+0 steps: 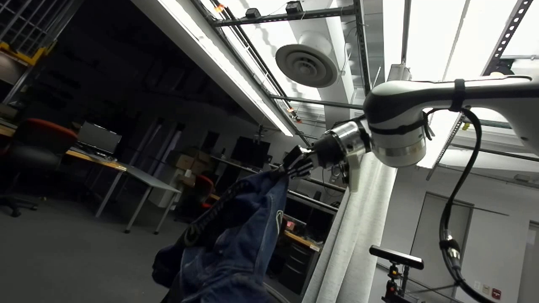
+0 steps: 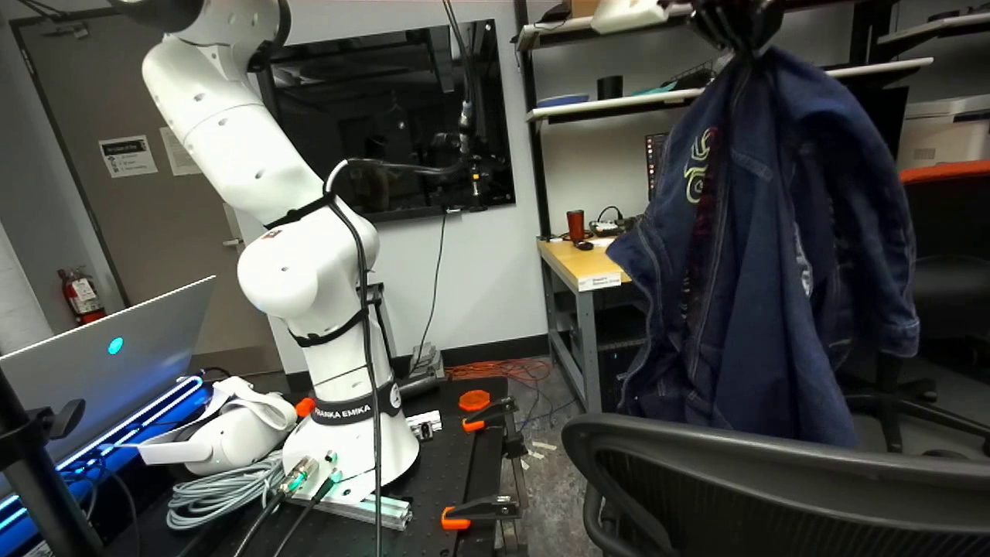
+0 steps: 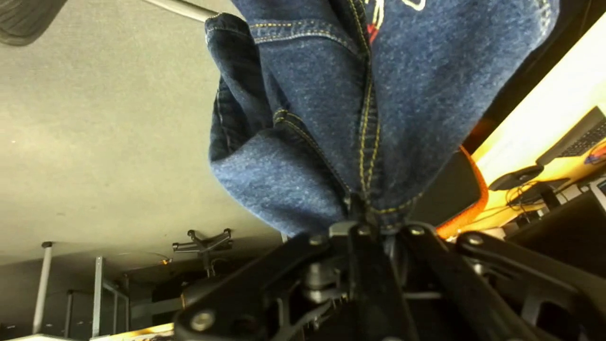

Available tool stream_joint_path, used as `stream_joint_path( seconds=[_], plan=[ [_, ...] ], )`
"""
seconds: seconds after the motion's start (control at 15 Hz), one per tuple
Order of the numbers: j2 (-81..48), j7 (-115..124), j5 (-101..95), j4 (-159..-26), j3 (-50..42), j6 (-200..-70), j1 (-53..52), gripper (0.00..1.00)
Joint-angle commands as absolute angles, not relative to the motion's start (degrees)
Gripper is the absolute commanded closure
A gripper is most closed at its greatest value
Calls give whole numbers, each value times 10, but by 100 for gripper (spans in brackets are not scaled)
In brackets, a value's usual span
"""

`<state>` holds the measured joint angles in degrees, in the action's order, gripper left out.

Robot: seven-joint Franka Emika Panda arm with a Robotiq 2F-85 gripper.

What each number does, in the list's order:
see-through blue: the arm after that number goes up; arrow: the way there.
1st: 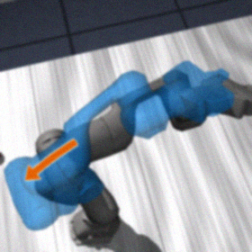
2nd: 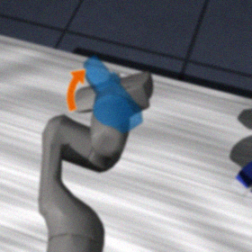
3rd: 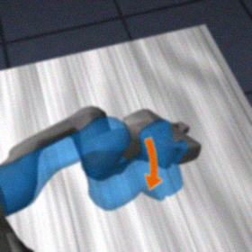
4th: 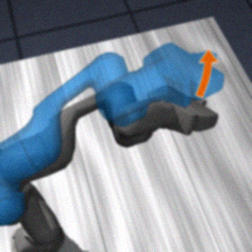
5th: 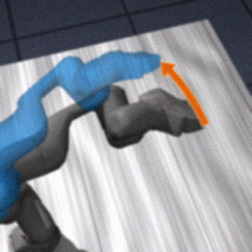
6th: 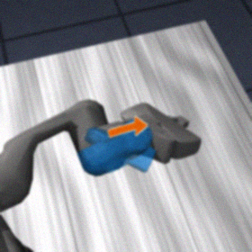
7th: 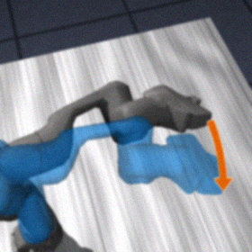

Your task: Hang the blue jean jacket on the backrest of the chair

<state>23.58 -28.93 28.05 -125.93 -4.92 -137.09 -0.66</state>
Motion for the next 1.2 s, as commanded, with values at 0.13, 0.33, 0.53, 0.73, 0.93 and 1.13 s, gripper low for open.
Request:
stream_joint_path(
  seconds=[0.13,0.33,0.53,0.73,0.93,1.13],
  plan=[
    [232,-237,259,-1124,-96,-1309,-15,98],
    [223,-222,256,-1081,-116,-1301,-6,98],
    [221,-212,253,-1056,-136,-1303,2,98],
    [224,-206,258,-1035,-159,-1300,9,98],
    [234,-202,261,-1018,-183,-1296,20,98],
    [238,-201,258,-1006,-208,-1299,35,98]
  ],
)
